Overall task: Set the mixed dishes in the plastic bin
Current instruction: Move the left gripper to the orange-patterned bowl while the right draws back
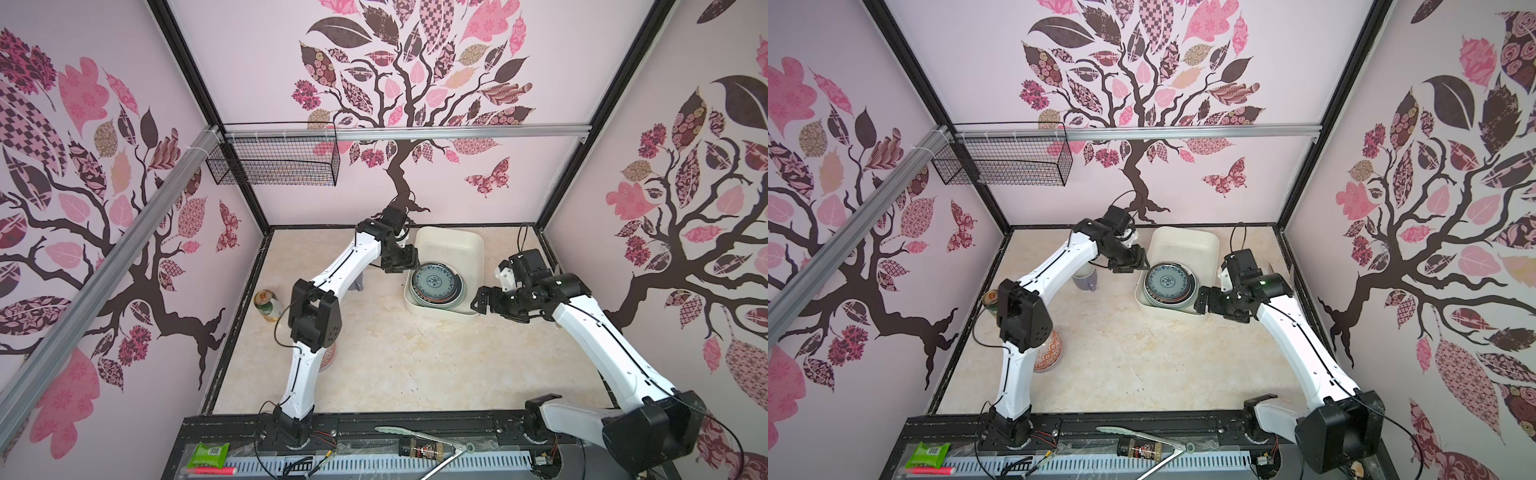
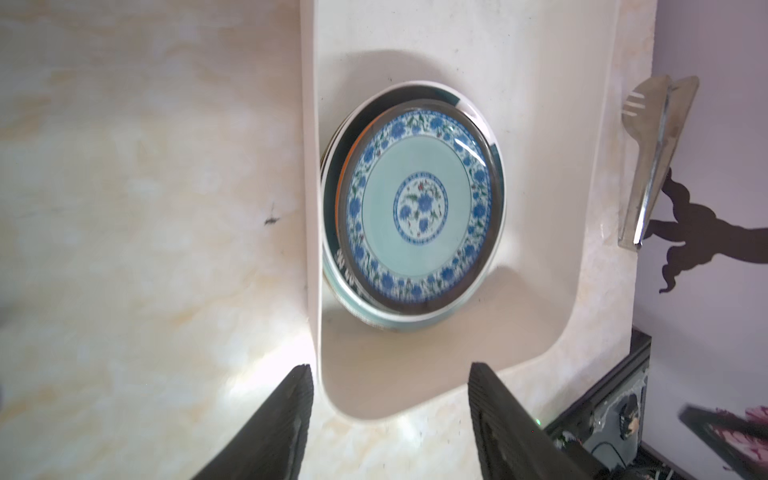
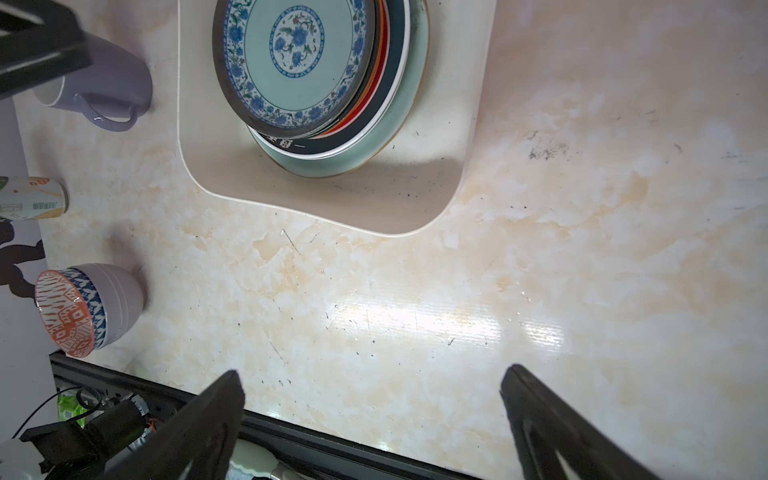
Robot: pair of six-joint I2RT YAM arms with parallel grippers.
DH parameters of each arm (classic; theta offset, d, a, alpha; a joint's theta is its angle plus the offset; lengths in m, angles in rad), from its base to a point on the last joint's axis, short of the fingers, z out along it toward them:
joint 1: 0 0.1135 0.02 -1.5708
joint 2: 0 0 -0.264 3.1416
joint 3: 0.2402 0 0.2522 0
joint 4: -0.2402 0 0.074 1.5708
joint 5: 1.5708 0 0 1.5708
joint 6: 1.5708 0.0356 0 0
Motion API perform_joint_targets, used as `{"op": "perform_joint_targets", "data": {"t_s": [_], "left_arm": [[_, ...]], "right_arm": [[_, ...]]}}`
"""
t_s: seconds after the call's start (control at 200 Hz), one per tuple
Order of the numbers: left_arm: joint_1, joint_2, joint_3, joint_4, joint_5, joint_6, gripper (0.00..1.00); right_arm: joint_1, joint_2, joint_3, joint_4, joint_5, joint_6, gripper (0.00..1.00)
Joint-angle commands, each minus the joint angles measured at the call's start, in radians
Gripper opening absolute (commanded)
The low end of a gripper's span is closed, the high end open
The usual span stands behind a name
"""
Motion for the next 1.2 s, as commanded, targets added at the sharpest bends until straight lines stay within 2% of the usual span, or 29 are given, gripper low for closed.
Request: {"op": "perform_joint_targets", "data": {"t_s": [0.0, 0.065, 0.165, 0.245, 0.415, 0.5, 0.58, 0.705, 0.795, 0.875, 1.065, 1.195], "left_arm": [[0.034, -0.181, -0.195, 0.026, -0.065, 0.008, 0.64], [0.073, -0.288, -0.336, 0.038, -0.077, -0.009, 0.64], [0.148, -0.479, -0.56, 0.045, -0.099, -0.043, 0.64], [0.207, -0.633, -0.726, 0.052, -0.132, -0.066, 0.65], [0.341, -0.906, -0.917, -0.032, -0.161, -0.101, 0.69], [0.39, -0.991, -0.955, -0.091, -0.169, -0.101, 0.7], [0.399, -1.024, -0.975, -0.157, -0.202, -0.101, 0.7], [0.399, -1.077, -1.049, -0.148, -0.146, -0.138, 0.7], [0.399, -1.093, -1.087, -0.114, -0.072, -0.157, 0.7], [0.399, -1.099, -1.075, -0.102, -0.065, -0.157, 0.7], [0.399, -1.113, -0.992, -0.135, -0.162, -0.134, 0.72], [0.399, -1.136, -1.006, -0.145, -0.223, -0.134, 0.72]], "right_arm": [[0.001, 0.027, 0.028, 0.041, -0.054, 0.021, 1.0], [0.044, 0.042, 0.036, 0.051, -0.028, 0.03, 1.0], [0.167, 0.089, 0.063, 0.053, 0.039, 0.045, 1.0], [0.244, 0.126, 0.062, 0.085, 0.021, 0.088, 1.0], [0.398, 0.185, 0.055, 0.173, 0.023, 0.163, 1.0], [0.472, 0.219, 0.061, 0.206, 0.032, 0.195, 1.0], [0.541, 0.257, 0.08, 0.224, 0.047, 0.217, 1.0], [0.62, 0.322, 0.13, 0.218, 0.052, 0.245, 1.0], [0.629, 0.33, 0.122, 0.232, 0.053, 0.266, 1.0], [0.628, 0.329, 0.132, 0.216, 0.059, 0.259, 1.0], [0.629, 0.388, 0.246, 0.11, 0.089, 0.2, 1.0], [0.628, 0.423, 0.308, 0.104, 0.085, 0.188, 1.0]]}}
